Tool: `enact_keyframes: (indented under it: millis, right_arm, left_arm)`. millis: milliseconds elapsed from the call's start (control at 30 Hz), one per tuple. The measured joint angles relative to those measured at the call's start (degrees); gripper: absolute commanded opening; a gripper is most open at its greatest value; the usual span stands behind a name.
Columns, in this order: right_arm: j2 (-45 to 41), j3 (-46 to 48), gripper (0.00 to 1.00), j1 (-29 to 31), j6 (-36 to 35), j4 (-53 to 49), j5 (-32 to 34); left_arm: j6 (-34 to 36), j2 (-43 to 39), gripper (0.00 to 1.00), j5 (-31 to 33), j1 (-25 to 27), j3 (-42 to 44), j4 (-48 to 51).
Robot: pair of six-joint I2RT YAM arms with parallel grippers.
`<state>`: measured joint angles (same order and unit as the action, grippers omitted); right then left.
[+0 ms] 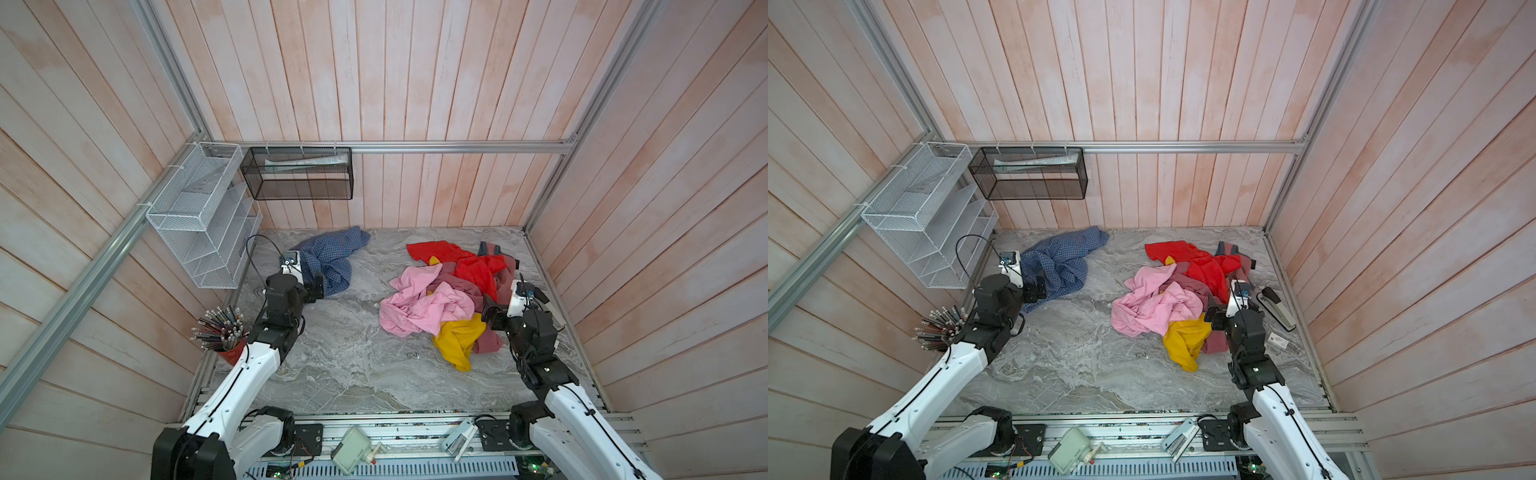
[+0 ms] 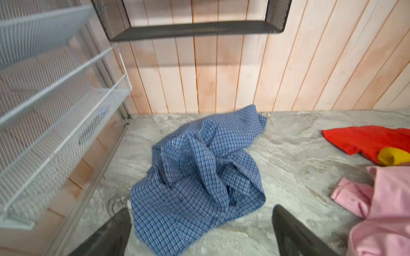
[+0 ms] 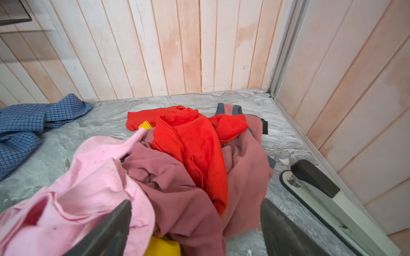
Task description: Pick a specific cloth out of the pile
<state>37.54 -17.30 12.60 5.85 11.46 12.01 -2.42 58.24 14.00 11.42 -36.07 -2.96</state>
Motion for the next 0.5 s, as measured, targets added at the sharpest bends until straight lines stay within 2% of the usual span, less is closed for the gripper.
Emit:
enact_keyframes:
  millis: [133,233,500]
  right_arm:
    - [-1.40,9.35,0.92,-0.13,-4.33,12.81,2.93]
    - [0.76,13.99,0.92,-1.14,-6.29,21.44,4.09]
    - [14.47,16.65,0.92,-7.54,-6.16,40.52,3.34]
  left_arm:
    - [-2.38,-3.48,1.00,2.54,0.13,7.23,-0.42]
    - [-3.98,-5.01,1.00,5.55,0.20,10.54,-3.41]
    - [-6.34,-5.66,1.00,13.86,0.28,19.21,-14.80]
